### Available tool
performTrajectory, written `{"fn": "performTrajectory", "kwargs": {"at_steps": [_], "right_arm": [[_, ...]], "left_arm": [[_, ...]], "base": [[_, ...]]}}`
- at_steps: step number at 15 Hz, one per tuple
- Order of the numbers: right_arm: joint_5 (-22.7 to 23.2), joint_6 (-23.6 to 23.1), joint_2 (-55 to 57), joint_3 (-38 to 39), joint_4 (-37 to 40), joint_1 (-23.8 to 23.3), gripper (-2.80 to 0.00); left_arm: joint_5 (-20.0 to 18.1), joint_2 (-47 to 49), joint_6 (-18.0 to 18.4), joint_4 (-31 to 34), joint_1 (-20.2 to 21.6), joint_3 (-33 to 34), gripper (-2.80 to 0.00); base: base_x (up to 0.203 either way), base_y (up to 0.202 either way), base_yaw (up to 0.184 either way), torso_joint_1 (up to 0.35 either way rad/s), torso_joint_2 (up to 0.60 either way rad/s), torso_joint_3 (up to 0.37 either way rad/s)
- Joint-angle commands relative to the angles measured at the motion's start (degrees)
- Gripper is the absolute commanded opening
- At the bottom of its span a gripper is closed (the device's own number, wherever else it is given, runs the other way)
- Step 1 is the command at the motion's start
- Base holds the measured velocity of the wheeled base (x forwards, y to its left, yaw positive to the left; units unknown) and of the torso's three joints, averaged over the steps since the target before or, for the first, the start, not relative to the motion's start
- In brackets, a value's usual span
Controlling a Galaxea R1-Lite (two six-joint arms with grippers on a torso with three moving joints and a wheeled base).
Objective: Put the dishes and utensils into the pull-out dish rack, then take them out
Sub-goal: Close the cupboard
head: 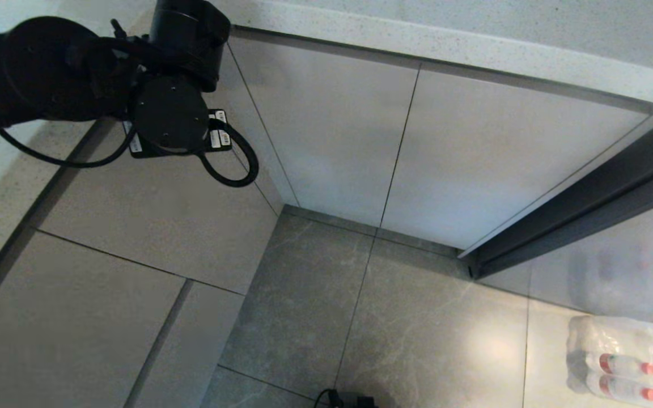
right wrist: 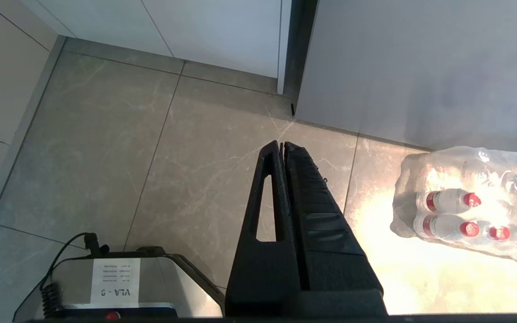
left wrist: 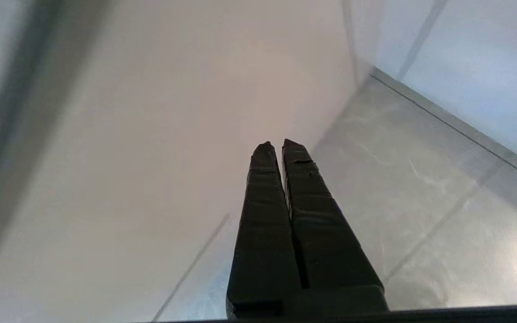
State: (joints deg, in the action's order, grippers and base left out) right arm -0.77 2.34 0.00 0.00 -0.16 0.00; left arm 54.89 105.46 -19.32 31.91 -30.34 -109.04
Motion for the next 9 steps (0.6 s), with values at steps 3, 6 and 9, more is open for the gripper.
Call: {"fn": "performTrajectory", "kwargs": {"at_steps": [3,6,9], "right_arm": [[0.0,0.0,0.1,0.0,0.0,0.0,-2.80],[0.0,0.0,0.1,0.0,0.0,0.0,-2.80],[0.0,0.0,0.1,0.0,0.0,0.0,-2.80]], "left_arm": [[-1.5,-2.8,-0.3,0.3,-3.7,1.6,-2.80],[-8.8,-7.1,-0.3,0.3,-5.9,3.1,-2.80],[-19.5,-13.3,-0.4,0.6,-5.2,3.3,-2.80]], "base": [[0.000,0.000,0.000,0.000,0.00,0.000],[0.000,0.000,0.000,0.000,0.00,0.000],[0.000,0.000,0.000,0.000,0.00,0.000]]}}
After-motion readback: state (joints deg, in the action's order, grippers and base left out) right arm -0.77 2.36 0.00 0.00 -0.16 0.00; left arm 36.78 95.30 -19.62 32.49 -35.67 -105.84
